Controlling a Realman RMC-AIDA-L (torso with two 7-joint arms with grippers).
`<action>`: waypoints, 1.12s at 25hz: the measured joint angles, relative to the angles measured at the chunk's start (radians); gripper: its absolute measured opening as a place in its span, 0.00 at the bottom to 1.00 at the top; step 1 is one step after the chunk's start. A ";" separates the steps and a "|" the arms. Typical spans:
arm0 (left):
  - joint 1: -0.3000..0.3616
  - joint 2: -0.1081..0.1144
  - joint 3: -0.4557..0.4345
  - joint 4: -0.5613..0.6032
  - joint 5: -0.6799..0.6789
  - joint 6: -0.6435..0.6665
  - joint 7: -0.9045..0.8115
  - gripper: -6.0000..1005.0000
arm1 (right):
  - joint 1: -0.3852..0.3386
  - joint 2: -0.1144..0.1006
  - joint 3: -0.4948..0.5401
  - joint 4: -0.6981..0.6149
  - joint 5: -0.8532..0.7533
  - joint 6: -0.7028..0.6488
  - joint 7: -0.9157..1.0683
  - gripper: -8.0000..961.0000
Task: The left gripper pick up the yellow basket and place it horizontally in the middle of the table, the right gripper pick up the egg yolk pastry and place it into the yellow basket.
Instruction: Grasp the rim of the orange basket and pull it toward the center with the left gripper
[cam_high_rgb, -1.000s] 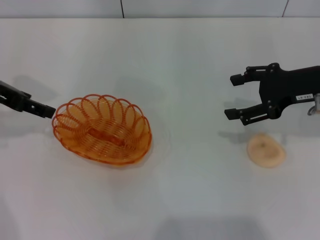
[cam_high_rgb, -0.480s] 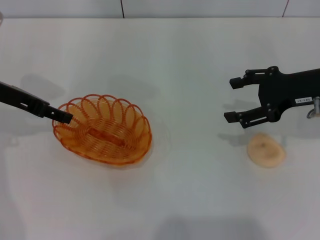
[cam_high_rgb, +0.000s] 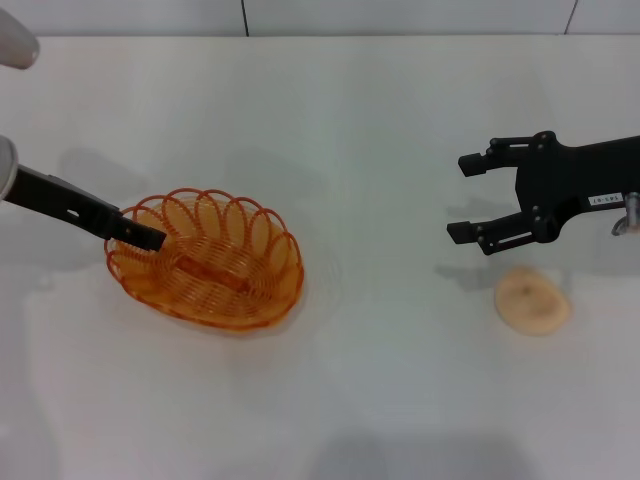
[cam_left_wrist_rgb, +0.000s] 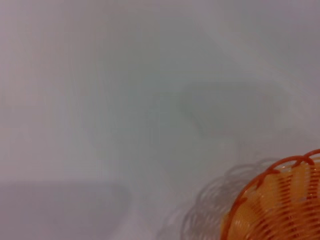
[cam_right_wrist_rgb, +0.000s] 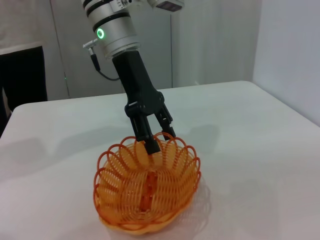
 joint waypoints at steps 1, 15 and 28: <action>0.000 -0.003 0.006 0.000 0.000 -0.001 0.000 0.84 | -0.001 0.000 0.000 0.000 0.001 0.002 -0.001 0.91; 0.000 -0.011 0.065 -0.002 0.001 -0.028 0.004 0.55 | -0.006 0.001 0.000 0.003 0.007 0.017 -0.006 0.91; 0.000 -0.009 0.063 -0.002 -0.007 -0.028 0.004 0.16 | -0.006 0.002 0.000 -0.001 0.009 0.012 0.000 0.91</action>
